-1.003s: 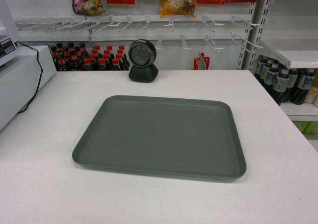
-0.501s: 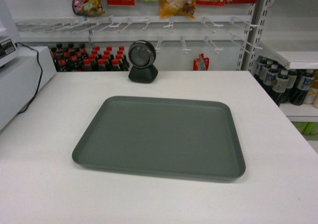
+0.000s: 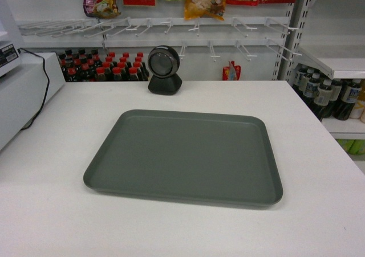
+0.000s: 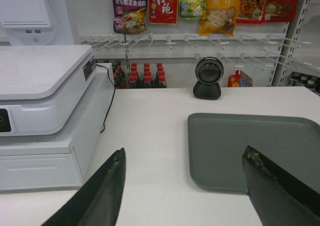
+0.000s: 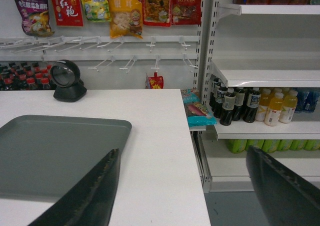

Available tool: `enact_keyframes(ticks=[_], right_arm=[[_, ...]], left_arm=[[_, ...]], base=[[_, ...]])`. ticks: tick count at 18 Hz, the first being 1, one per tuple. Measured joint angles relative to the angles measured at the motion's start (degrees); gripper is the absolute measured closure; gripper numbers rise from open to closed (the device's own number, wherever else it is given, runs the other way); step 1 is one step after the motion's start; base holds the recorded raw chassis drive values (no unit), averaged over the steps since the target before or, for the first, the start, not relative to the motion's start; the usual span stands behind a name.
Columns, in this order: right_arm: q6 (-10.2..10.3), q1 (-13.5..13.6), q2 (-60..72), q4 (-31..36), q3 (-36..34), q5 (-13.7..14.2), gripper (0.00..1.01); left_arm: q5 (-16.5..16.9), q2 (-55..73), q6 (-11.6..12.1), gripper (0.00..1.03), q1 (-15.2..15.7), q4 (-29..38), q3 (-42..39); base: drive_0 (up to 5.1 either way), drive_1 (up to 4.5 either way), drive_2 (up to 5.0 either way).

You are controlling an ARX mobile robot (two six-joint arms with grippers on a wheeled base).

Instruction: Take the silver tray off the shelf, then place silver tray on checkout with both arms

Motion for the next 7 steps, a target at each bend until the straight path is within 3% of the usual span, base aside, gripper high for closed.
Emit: enact_keyframes(ticks=[3, 4, 7], right_arm=[[0.0, 0.0, 0.0, 0.0, 0.0, 0.0, 0.10], [0.0, 0.0, 0.0, 0.0, 0.0, 0.0, 0.01], [0.1, 0.0, 0.0, 0.0, 0.0, 0.0, 0.03]], left_arm=[[0.0, 0.0, 0.0, 0.18, 0.0, 0.0, 0.0], [0.0, 0.0, 0.0, 0.05, 0.0, 0.0, 0.0], [0.0, 0.0, 0.0, 0.05, 0.0, 0.0, 0.0]], base=[[0.0, 0.00, 0.0], [0.0, 0.00, 0.0], [0.0, 0.00, 0.0]])
